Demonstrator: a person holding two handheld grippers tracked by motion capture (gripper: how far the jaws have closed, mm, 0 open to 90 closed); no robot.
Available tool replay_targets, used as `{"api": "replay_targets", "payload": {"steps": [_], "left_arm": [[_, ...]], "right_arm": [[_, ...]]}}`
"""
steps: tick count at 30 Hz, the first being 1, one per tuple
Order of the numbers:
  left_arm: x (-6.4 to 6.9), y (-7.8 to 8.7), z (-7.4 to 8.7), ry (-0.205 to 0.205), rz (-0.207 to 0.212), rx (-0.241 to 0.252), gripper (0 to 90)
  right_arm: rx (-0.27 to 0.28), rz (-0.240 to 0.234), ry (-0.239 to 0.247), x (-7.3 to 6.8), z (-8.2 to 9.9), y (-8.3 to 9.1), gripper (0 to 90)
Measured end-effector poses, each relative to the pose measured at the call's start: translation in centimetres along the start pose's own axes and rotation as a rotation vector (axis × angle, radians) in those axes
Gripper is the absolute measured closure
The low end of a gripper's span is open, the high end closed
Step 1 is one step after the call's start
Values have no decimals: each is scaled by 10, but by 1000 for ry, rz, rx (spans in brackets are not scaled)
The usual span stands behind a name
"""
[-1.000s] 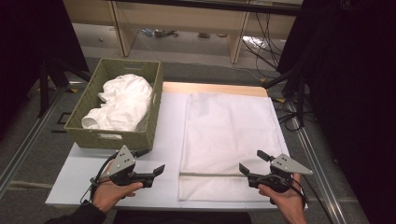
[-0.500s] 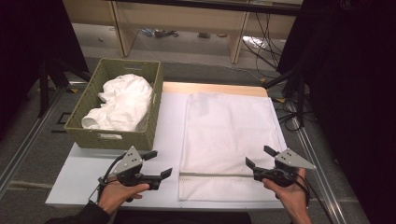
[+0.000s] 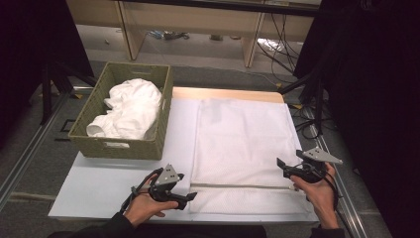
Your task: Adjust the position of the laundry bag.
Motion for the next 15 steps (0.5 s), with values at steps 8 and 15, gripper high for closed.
{"api": "replay_targets", "payload": {"steps": [8, 15], "left_arm": [[-4, -28, 0, -31, 9, -107, 289], [3, -43, -1, -55, -22, -103, 289]], "right_arm": [[-76, 69, -60, 30, 7, -5, 258], [-121, 105, -141, 51, 12, -17, 336]]}}
Point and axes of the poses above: each handheld gripper's, and its own axes: y roughly backward along the jaws, z roughly out of its underside, x roughly to its right, the point moved 1 cm from there along -y, roughly forward along the jaws, and after that the axes turned 5 degrees about -z, right-handed, at the moved point
